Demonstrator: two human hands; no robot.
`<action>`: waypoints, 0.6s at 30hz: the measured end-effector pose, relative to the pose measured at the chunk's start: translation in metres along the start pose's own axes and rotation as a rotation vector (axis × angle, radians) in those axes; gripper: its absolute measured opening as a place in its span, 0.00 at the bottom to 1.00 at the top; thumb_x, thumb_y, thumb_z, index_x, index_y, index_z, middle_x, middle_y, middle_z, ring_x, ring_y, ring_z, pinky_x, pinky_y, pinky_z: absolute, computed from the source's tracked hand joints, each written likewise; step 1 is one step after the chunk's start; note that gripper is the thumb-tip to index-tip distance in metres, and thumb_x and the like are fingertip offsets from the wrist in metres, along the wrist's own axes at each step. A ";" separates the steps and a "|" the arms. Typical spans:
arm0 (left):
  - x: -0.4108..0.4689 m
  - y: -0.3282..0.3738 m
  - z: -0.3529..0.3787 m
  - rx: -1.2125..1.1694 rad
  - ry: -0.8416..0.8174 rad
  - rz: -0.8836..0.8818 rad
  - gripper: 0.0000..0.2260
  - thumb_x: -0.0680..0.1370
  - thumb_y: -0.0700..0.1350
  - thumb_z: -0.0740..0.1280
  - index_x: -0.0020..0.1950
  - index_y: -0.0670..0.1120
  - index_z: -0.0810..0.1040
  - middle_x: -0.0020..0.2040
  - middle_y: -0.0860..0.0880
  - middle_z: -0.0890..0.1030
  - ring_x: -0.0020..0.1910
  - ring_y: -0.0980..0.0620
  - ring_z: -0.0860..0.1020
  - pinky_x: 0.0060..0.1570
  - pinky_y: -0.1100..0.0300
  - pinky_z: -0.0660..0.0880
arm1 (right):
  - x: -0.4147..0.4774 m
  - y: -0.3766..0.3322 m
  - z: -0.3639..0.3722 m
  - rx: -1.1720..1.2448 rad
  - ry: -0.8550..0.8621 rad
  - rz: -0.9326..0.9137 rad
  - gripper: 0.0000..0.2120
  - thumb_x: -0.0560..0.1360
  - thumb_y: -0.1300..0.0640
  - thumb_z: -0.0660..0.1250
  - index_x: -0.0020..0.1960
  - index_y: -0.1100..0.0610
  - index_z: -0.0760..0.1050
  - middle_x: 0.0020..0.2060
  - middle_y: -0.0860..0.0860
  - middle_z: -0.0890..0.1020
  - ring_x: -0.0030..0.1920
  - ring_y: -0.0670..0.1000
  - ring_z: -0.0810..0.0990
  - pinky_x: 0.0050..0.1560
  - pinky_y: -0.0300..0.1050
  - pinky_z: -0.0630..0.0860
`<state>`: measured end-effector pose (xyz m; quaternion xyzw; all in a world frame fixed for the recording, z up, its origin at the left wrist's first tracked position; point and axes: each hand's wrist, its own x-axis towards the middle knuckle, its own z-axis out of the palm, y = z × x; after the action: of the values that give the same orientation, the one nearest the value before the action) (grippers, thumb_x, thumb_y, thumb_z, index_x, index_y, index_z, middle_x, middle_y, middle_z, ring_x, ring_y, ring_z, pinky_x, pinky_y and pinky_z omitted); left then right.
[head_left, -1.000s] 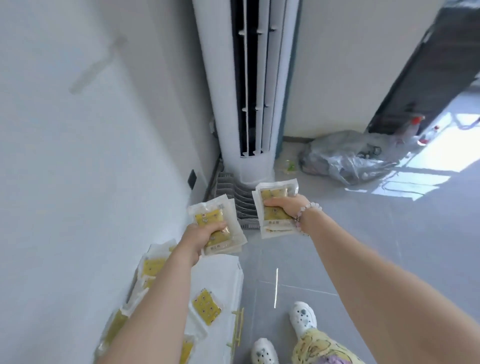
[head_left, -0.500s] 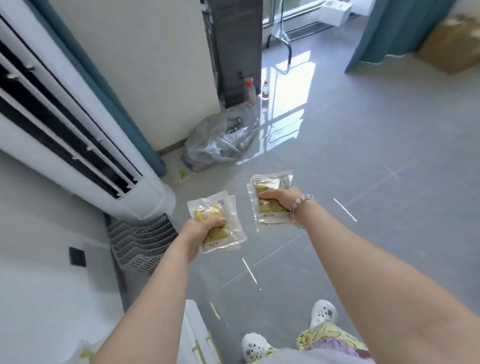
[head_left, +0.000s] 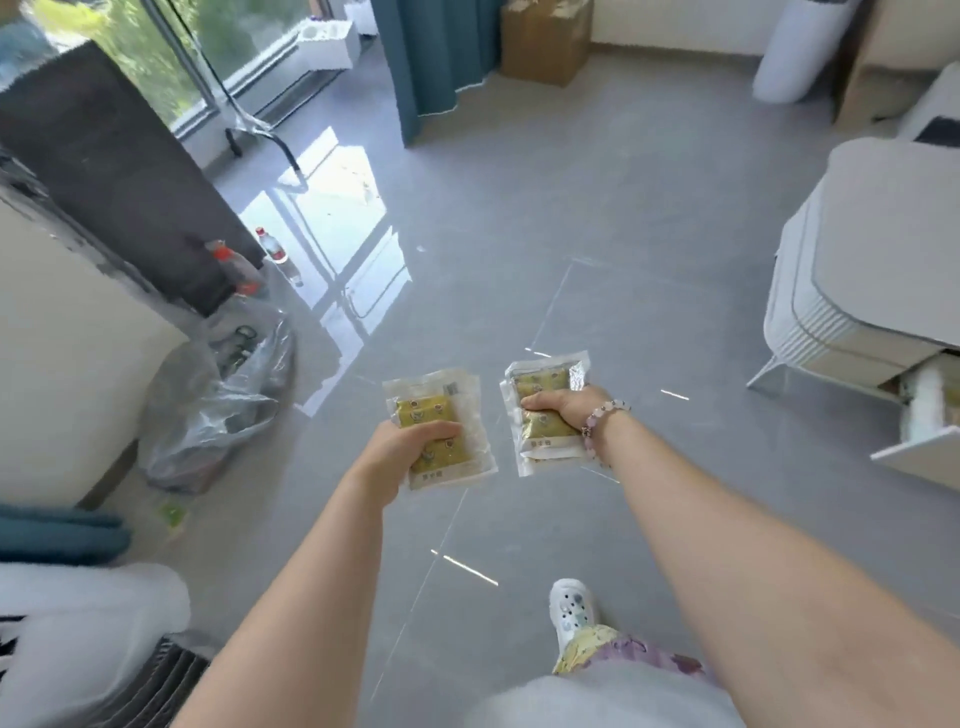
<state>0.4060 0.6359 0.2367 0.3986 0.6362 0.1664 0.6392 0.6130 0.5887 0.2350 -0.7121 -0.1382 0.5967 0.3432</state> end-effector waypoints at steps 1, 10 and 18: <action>0.007 0.010 0.019 0.021 -0.025 0.003 0.08 0.70 0.40 0.74 0.46 0.47 0.80 0.45 0.46 0.84 0.44 0.48 0.82 0.47 0.53 0.79 | 0.004 -0.002 -0.019 0.028 0.025 0.001 0.25 0.60 0.57 0.79 0.55 0.60 0.78 0.47 0.56 0.84 0.45 0.57 0.84 0.52 0.58 0.80; 0.045 0.068 0.183 0.258 -0.249 0.018 0.07 0.70 0.40 0.74 0.45 0.47 0.78 0.44 0.47 0.83 0.41 0.50 0.81 0.40 0.58 0.78 | 0.014 0.003 -0.176 0.207 0.281 0.059 0.27 0.58 0.52 0.80 0.54 0.60 0.79 0.45 0.56 0.85 0.46 0.56 0.84 0.49 0.54 0.80; 0.058 0.090 0.297 0.531 -0.458 0.045 0.05 0.71 0.42 0.74 0.41 0.45 0.78 0.37 0.49 0.82 0.35 0.52 0.80 0.33 0.61 0.77 | -0.001 0.036 -0.259 0.361 0.498 0.123 0.21 0.63 0.48 0.77 0.50 0.60 0.79 0.44 0.55 0.84 0.37 0.53 0.81 0.40 0.44 0.78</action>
<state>0.7215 0.6458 0.2241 0.5919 0.4884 -0.0843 0.6356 0.8496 0.4786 0.2257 -0.7709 0.1014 0.4386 0.4506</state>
